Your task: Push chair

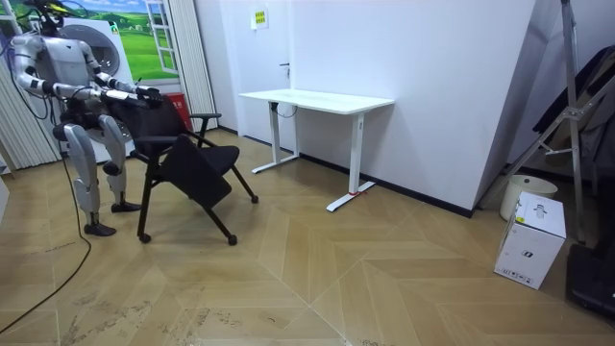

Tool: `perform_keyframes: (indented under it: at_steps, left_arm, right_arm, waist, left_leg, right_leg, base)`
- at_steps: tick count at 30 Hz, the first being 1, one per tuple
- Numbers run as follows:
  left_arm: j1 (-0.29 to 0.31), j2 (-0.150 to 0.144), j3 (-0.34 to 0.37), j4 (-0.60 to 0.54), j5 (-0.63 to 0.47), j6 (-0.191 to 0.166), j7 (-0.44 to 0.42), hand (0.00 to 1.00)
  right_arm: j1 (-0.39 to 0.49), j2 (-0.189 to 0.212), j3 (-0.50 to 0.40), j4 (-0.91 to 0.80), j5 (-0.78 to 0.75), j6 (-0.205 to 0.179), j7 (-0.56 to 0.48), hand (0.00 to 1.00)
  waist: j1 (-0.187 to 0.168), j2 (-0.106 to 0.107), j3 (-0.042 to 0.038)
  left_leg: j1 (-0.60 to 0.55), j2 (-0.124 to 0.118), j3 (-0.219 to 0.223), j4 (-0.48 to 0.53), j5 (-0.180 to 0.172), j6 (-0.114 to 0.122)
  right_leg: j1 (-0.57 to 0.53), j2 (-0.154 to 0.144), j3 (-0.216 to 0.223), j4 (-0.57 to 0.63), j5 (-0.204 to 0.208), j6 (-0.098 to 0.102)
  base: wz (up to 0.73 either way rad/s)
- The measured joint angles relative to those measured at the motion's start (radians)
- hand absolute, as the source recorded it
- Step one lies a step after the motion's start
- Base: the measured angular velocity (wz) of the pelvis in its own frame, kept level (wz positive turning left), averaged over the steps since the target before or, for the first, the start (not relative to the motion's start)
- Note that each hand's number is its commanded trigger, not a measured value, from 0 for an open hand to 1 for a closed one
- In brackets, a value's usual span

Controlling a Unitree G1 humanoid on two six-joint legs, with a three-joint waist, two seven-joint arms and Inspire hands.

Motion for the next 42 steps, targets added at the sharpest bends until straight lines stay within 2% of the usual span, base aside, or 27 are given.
perform_keyframes:
  at_steps: [2, 3, 4, 5, 6, 16, 22, 30, 39, 42]
  left_arm:
    - [0.003, -0.002, -0.003, 0.000, -0.006, 0.003, 0.001, 1.00]
    - [0.005, -0.003, -0.006, 0.001, -0.015, 0.006, 0.000, 1.00]
    - [0.008, -0.003, -0.009, 0.002, -0.021, 0.007, -0.001, 1.00]
    - [0.010, -0.003, -0.010, 0.002, -0.025, 0.006, -0.003, 1.00]
    - [0.012, -0.004, -0.010, 0.002, -0.027, 0.006, -0.005, 1.00]
    - [0.012, -0.006, -0.010, 0.002, -0.037, 0.002, -0.028, 1.00]
    - [0.021, -0.005, -0.010, 0.001, -0.035, -0.019, -0.016, 1.00]
    - [0.023, -0.005, -0.010, 0.001, -0.035, -0.027, -0.017, 1.00]
    - [0.023, -0.006, -0.012, 0.016, -0.036, -0.033, -0.015, 1.00]
    - [0.024, -0.005, -0.012, 0.019, -0.030, -0.033, -0.016, 1.00]
  right_arm:
    - [0.001, 0.000, 0.000, 0.007, 0.000, -0.005, -0.020, 0.00]
    - [0.001, 0.000, 0.000, 0.019, 0.000, -0.011, -0.038, 0.19]
    - [0.001, 0.000, 0.000, 0.027, 0.000, -0.016, -0.048, 0.51]
    - [0.001, 0.000, 0.000, 0.029, 0.000, -0.018, -0.051, 0.93]
    - [0.001, 0.000, 0.000, 0.035, 0.000, -0.020, -0.062, 1.00]
    - [0.008, 0.000, -0.004, 0.061, 0.017, -0.038, -0.105, 1.00]
    - [0.015, 0.011, -0.005, 0.068, 0.011, -0.029, -0.139, 1.00]
    - [0.020, 0.010, -0.005, 0.080, 0.001, -0.030, -0.170, 1.00]
    - [0.021, 0.012, -0.002, 0.101, 0.003, -0.041, -0.183, 1.00]
    - [0.020, 0.017, 0.000, 0.108, 0.007, -0.040, -0.180, 1.00]
  waist:
    - [-0.003, 0.008, -0.0017]
    - [-0.004, 0.013, -0.0046]
    - [-0.004, 0.019, -0.0071]
    - [-0.005, 0.021, -0.0077]
    - [-0.005, 0.024, -0.0086]
    - [-0.006, 0.026, -0.0097]
    - [-0.003, 0.027, -0.0108]
    - [-0.004, 0.027, -0.0107]
    - [-0.004, 0.024, -0.0083]
    - [-0.002, 0.014, -0.0036]
  left_leg:
    - [-0.002, 0.000, -0.003, 0.000, 0.000, 0.000]
    - [-0.001, 0.000, -0.004, 0.000, 0.000, 0.000]
    - [0.002, 0.000, -0.004, 0.000, 0.000, 0.000]
    - [0.003, 0.000, -0.004, 0.000, 0.000, 0.000]
    - [0.005, 0.000, -0.005, 0.000, 0.000, 0.000]
    - [0.006, -0.001, -0.007, 0.001, 0.000, 0.000]
    - [0.011, -0.001, -0.008, 0.001, 0.000, 0.000]
    - [0.008, -0.001, -0.019, 0.001, 0.000, 0.000]
    - [0.021, -0.001, -0.021, 0.003, 0.000, 0.000]
    - [0.020, -0.002, -0.022, 0.019, 0.000, 0.000]
  right_leg:
    - [0.000, 0.000, -0.002, 0.000, 0.000, 0.000]
    - [0.000, 0.000, -0.001, 0.000, 0.000, 0.000]
    - [0.001, 0.000, -0.001, 0.000, 0.000, 0.000]
    - [0.001, 0.000, 0.000, 0.000, 0.000, 0.000]
    - [0.002, 0.000, 0.000, 0.000, 0.000, 0.000]
    - [0.016, 0.001, -0.003, -0.014, 0.000, 0.000]
    - [0.015, 0.000, -0.003, -0.014, 0.000, 0.000]
    - [0.018, 0.000, -0.013, -0.014, 0.000, 0.000]
    - [0.034, -0.001, -0.021, -0.012, 0.000, 0.000]
    - [0.033, -0.006, -0.021, 0.013, -0.014, -0.001]
  base:
    - [0.02]
    - [0.00]
    - [0.00]
    - [0.00]
    - [0.00]
    - [0.01]
    - [0.00]
    - [0.03]
    - [0.00]
    - [0.01]
